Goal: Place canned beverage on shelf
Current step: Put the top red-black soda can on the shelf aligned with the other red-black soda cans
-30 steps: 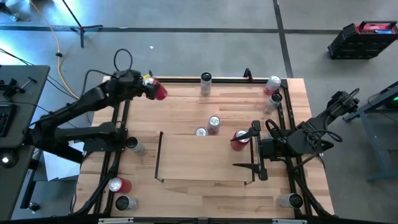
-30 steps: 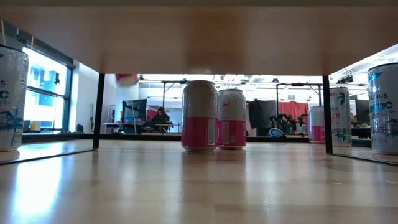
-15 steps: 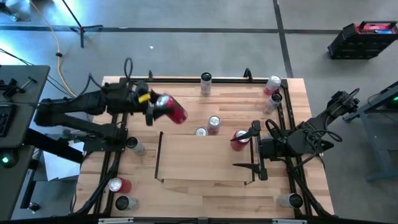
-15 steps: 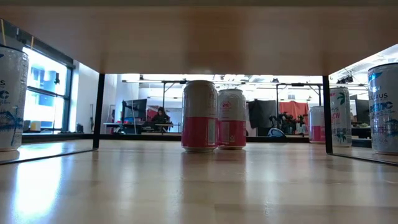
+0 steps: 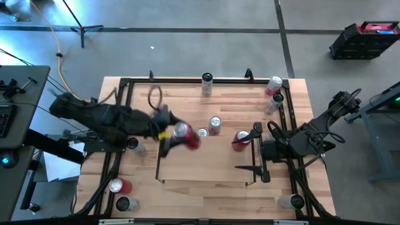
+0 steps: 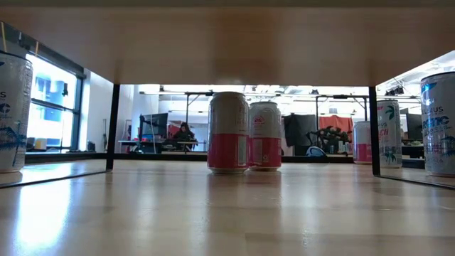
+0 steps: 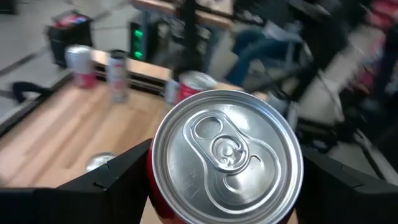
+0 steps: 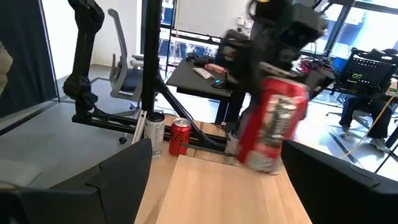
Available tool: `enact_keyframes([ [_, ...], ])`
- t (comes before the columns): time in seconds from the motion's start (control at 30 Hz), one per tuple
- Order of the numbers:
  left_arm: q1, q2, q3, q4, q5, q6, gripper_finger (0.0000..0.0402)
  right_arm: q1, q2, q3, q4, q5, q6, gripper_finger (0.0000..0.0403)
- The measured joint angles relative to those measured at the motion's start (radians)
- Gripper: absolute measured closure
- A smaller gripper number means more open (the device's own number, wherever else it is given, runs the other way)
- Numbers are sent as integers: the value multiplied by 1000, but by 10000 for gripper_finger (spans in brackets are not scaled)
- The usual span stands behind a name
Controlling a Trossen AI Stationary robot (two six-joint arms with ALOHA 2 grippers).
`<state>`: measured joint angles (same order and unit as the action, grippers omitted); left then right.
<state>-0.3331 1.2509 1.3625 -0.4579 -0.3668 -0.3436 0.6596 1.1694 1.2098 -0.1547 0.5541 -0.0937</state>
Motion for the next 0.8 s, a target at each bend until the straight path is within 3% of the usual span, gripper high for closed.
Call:
enact_keyframes([
  [0.27, -75, 146, 113, -120, -62, 14, 103, 16, 0, 0, -12, 0, 17, 59],
  [0.47, -103, 244, 185, -122, -60, 46, 103, 16, 0, 0, -29, 0, 44, 59],
  [0.8, -62, 379, 232, -159, -46, 34, 103, 15, 0, 0, -29, 0, 45, 59],
])
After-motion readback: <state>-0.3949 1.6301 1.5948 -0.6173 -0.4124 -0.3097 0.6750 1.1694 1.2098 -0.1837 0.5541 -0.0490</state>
